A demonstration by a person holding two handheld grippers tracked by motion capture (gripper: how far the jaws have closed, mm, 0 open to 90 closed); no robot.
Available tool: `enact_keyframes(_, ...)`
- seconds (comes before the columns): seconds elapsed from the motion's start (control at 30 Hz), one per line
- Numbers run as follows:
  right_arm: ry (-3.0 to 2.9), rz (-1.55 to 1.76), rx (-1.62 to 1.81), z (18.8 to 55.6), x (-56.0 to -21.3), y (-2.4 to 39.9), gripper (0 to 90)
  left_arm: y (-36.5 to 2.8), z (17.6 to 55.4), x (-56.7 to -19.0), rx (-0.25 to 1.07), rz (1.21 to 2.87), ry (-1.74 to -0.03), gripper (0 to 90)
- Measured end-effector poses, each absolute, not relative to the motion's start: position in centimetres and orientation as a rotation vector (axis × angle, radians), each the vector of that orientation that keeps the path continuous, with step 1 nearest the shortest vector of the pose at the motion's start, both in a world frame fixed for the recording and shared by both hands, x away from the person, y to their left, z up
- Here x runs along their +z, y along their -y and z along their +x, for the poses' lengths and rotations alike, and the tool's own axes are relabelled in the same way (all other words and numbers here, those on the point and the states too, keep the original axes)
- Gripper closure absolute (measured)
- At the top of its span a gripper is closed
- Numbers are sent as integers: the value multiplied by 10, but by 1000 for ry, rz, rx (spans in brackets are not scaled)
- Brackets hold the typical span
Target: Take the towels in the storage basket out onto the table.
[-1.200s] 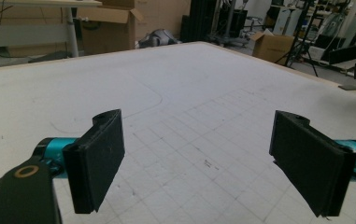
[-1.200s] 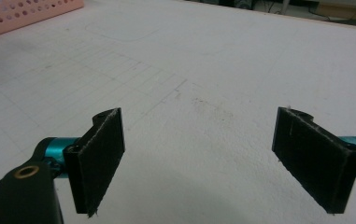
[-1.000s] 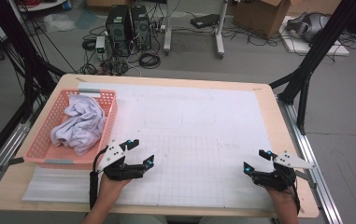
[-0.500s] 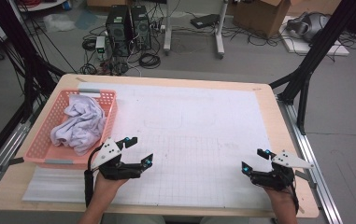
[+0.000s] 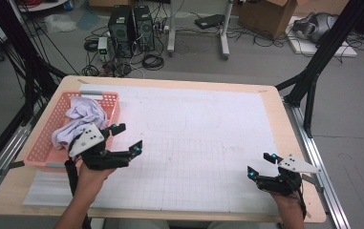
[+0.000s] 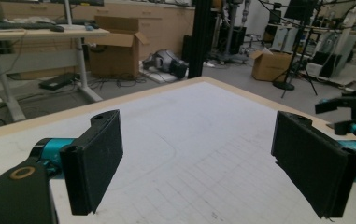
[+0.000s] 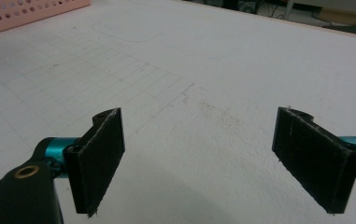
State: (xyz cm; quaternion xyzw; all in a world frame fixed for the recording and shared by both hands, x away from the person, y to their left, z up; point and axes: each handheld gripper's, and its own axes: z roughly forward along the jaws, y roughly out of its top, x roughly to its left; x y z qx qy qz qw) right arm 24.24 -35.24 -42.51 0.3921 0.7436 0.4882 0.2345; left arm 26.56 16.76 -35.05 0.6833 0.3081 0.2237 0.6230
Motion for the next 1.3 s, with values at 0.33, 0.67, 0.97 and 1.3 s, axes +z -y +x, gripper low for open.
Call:
enact_keyframes(0.33,-2028,1083,1340,240,-425,357,159,-204,280,-328,576,1545,-766,170)
enact_keyframes(0.67,-2032,1090,1339,240,-426,357,160,-250,298,-318,628,1554,-888,169)
enact_keyframes(0.97,-2028,1089,1346,241,-425,356,159,-288,326,-332,657,1630,-1075,168)
enact_keyframes(1.3,-2040,1080,1338,241,-425,352,159,-298,346,-356,656,1763,-1207,171)
